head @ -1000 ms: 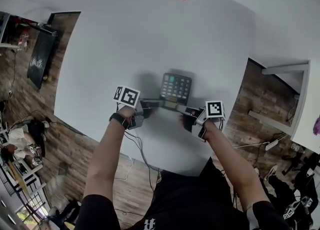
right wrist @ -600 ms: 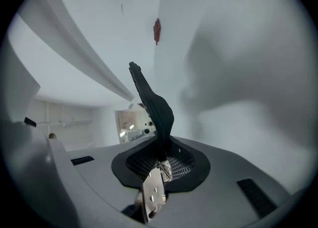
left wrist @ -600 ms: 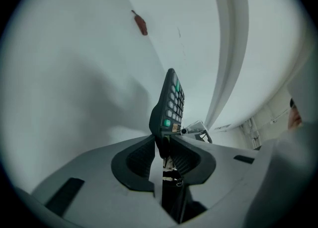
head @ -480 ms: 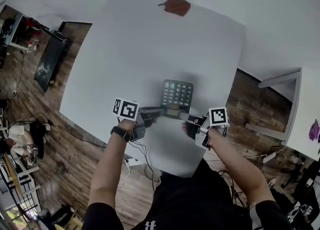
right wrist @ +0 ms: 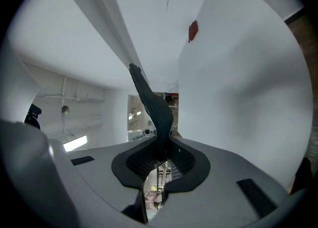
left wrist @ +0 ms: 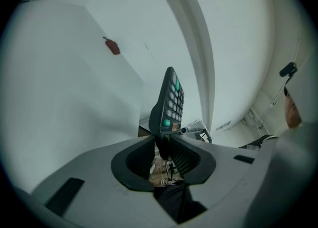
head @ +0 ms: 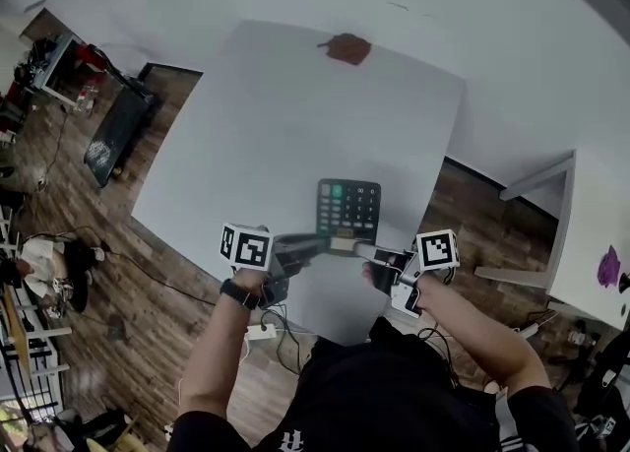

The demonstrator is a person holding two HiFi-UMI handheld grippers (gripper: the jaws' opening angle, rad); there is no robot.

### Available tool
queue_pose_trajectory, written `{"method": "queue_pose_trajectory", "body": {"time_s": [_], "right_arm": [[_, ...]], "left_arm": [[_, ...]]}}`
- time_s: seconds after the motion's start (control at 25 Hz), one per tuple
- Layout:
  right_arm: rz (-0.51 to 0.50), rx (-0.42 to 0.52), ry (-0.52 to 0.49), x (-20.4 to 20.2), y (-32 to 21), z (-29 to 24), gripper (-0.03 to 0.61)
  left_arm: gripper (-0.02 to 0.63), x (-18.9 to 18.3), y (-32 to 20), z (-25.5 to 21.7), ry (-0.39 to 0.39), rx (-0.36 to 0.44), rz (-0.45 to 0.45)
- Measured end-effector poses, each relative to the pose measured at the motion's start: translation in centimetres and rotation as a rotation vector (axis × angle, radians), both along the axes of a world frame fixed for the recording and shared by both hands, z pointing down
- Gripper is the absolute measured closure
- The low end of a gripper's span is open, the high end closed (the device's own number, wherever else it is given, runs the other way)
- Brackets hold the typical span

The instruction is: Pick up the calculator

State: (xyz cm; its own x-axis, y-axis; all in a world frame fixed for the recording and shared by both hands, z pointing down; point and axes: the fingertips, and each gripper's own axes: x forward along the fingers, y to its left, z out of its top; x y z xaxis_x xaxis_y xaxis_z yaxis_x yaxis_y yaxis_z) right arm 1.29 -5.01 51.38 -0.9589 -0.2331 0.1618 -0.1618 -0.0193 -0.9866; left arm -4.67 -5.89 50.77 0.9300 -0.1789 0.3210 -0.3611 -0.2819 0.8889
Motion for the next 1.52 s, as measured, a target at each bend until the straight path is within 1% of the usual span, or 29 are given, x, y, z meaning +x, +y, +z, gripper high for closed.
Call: {"method": "queue_pose_trajectory", "body": {"time_s": [0.2, 0.6, 0.76, 1.08, 1.28, 1.36, 1.52], "right_arm": [[-0.043, 0.043, -0.020, 0.8, 1.4, -2.7, 0.522], [-0.088, 0.137, -0.048, 1.8, 2.0, -6.5, 0.522], [-0.109, 0.202, -0.058, 1.7, 3.1, -8.5, 0.522], [-0.134, 0.294, -0.081, 1.3, 5.1, -11.9, 0.522], [-0.135, 0.303, -0.088, 0.4, 5.8, -12.7, 0.522], [-0.134, 0.321, -0.087, 0.1, 5.8, -13.2, 0.522], [-0.140, 0.335, -0.081, 0.0, 5.8, -13.5, 0.522]], "left_arm": [[0.518, 0.6, 1.4, -2.6, -0.018, 0.056, -0.025], [0.518, 1.8, 2.5, -6.2, -0.013, 0.127, -0.073], [0.518, 1.9, 3.7, -8.1, -0.005, 0.172, -0.090], [0.518, 1.4, 6.0, -11.6, -0.002, 0.275, -0.133], [0.520, 0.4, 6.6, -12.9, 0.003, 0.322, -0.163], [0.520, 0.2, 6.6, -13.2, -0.003, 0.344, -0.173], [0.520, 0.0, 6.7, -13.4, -0.015, 0.357, -0.171]]}}
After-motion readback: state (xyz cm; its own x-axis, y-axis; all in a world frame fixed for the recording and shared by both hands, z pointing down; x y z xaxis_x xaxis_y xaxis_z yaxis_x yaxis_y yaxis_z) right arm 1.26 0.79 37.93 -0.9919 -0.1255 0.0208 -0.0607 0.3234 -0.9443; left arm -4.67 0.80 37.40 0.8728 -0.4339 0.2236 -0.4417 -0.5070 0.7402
